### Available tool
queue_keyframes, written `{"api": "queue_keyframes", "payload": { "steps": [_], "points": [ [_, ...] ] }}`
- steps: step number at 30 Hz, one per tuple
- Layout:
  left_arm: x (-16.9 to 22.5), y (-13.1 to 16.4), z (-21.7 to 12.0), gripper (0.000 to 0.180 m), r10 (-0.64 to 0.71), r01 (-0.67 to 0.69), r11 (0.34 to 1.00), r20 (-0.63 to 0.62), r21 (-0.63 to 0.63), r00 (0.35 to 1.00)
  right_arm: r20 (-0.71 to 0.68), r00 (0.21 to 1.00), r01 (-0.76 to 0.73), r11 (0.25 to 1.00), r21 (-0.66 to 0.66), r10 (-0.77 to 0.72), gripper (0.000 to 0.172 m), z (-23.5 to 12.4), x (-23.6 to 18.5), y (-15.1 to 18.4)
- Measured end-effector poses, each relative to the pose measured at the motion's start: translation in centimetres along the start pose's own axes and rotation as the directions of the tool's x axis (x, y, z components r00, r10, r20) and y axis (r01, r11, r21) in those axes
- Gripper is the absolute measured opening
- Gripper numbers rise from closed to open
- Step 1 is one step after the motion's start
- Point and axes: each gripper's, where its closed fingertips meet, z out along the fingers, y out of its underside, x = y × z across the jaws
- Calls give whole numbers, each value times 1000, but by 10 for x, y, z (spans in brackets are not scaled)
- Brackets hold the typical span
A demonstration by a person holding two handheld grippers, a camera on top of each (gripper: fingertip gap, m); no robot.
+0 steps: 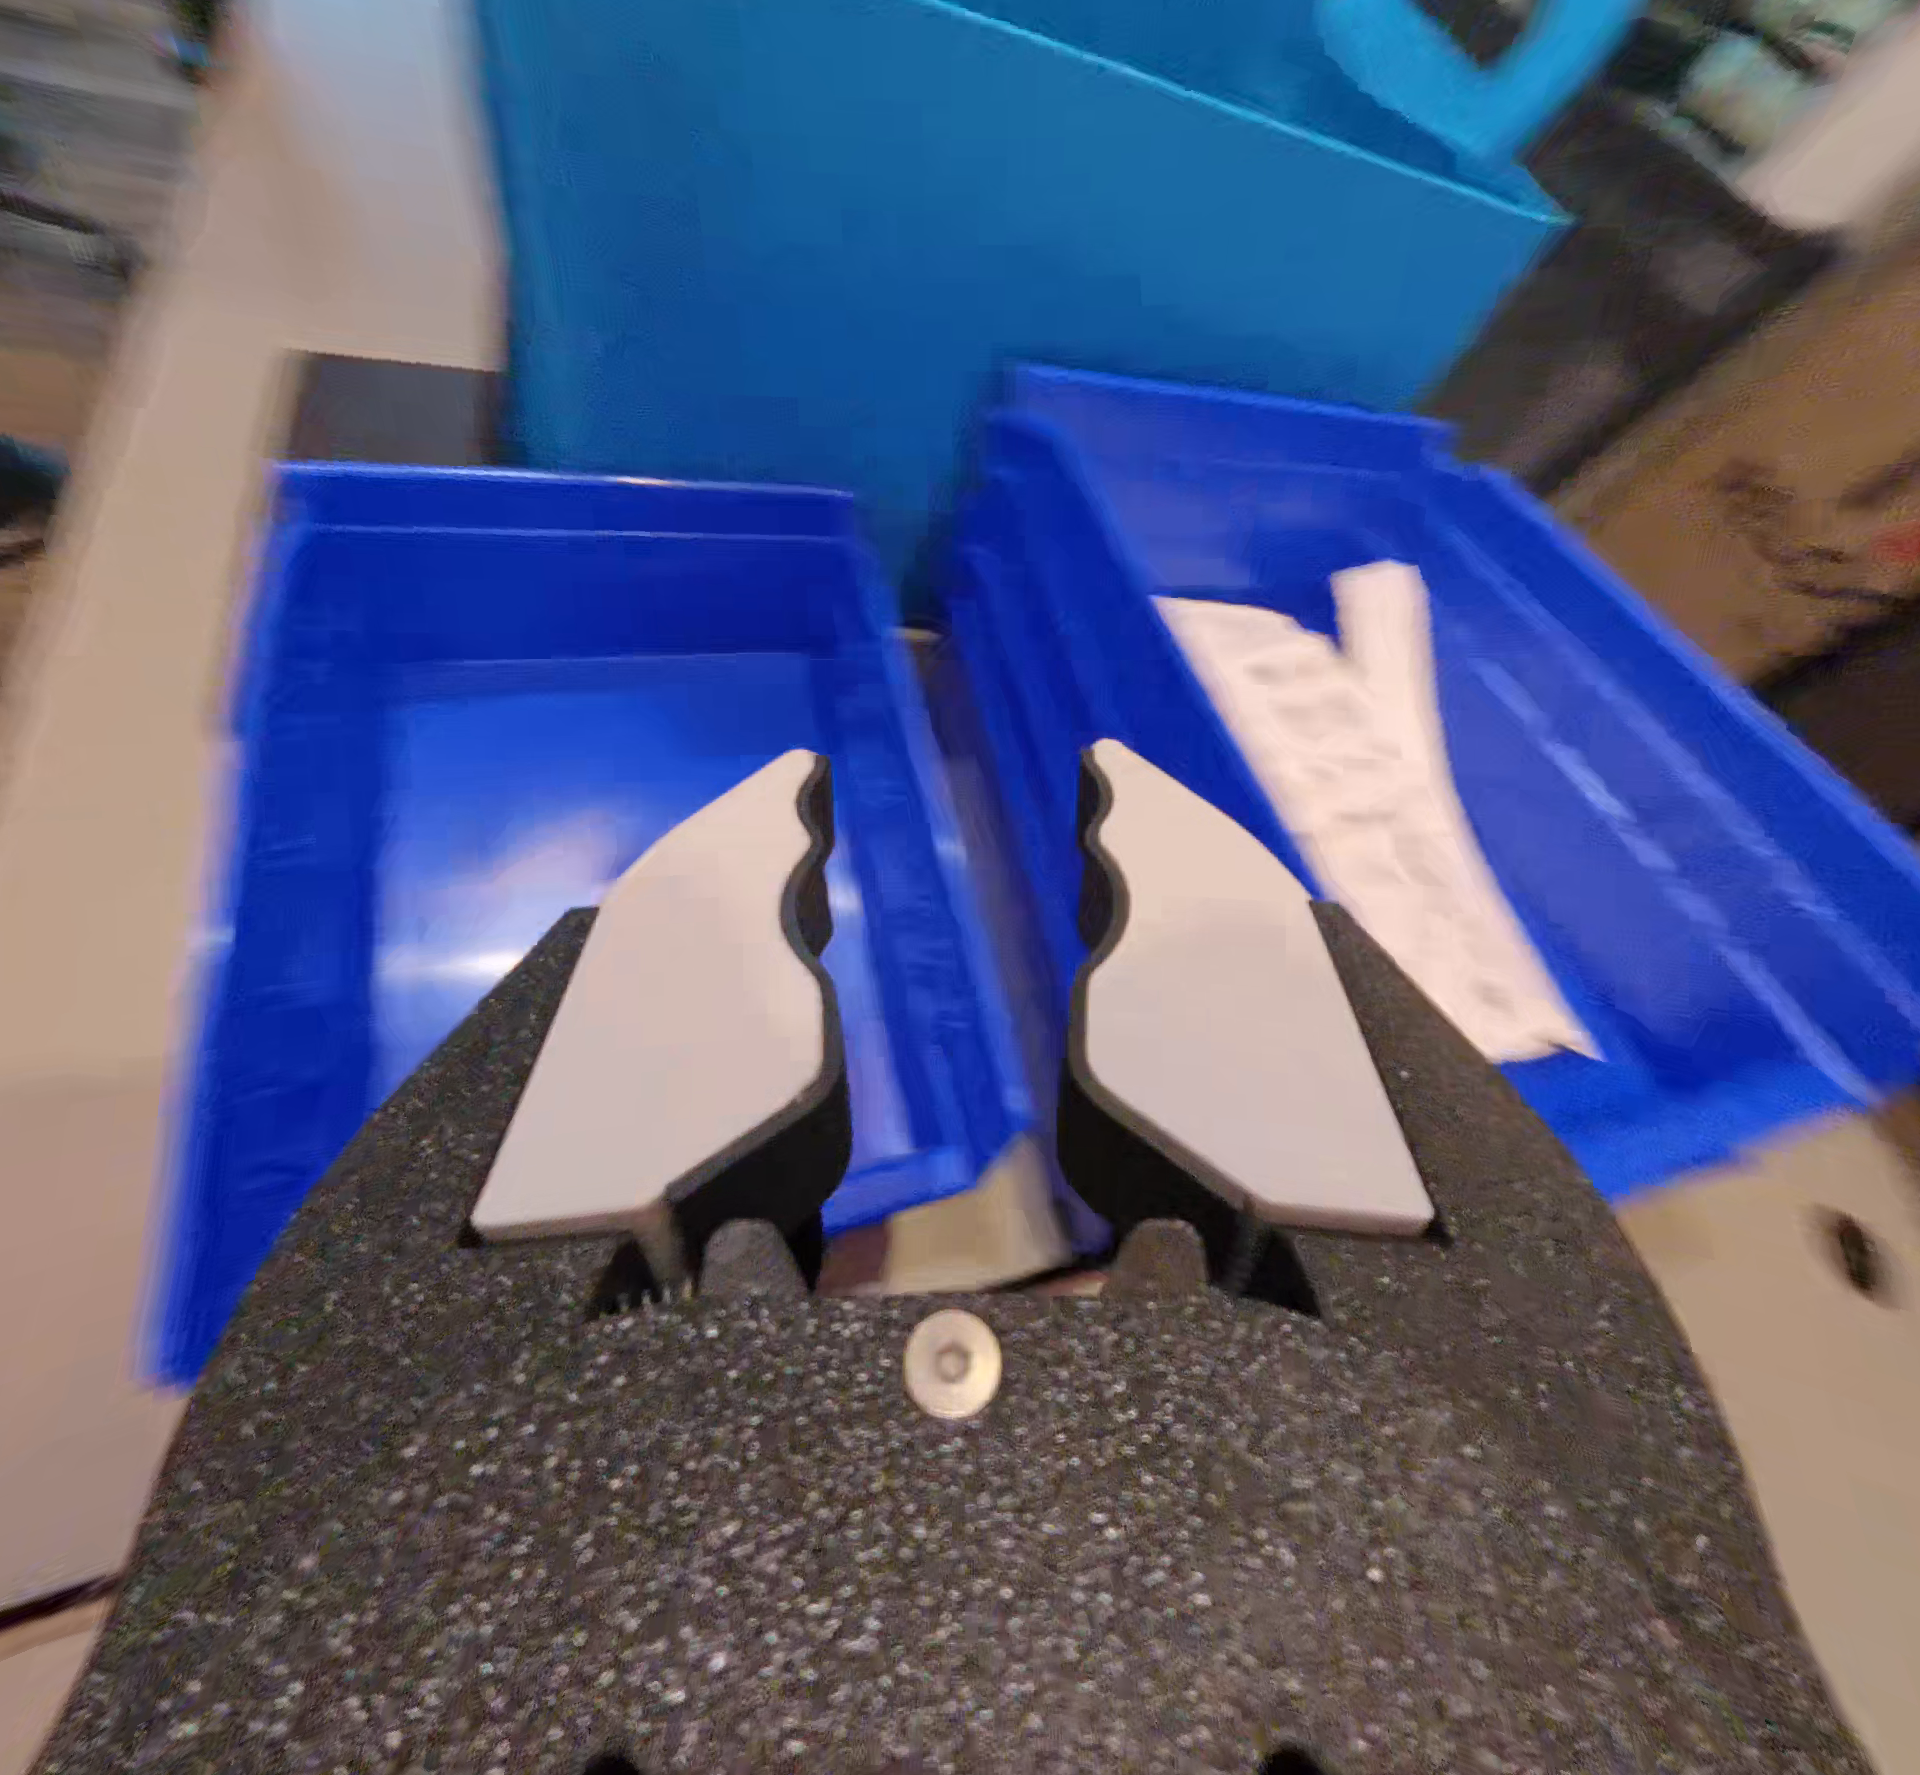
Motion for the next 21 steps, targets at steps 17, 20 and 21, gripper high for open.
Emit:
{"api": "queue_keyframes", "payload": {
  "steps": [17,20,21],
  "points": [
    [69,83,21,14,392,-210,783,202,-585,898,-164,947,-211,918,335,277,58,73,69,-175],
    [70,76,23,11,376,-182,819,270,-544,886,-224,932,-200,919,341,286,54,74,72,-179],
    [73,73,21,9,359,-178,836,272,-520,893,-240,928,-190,918,349,283,53,72,73,-180]
  ]
}}
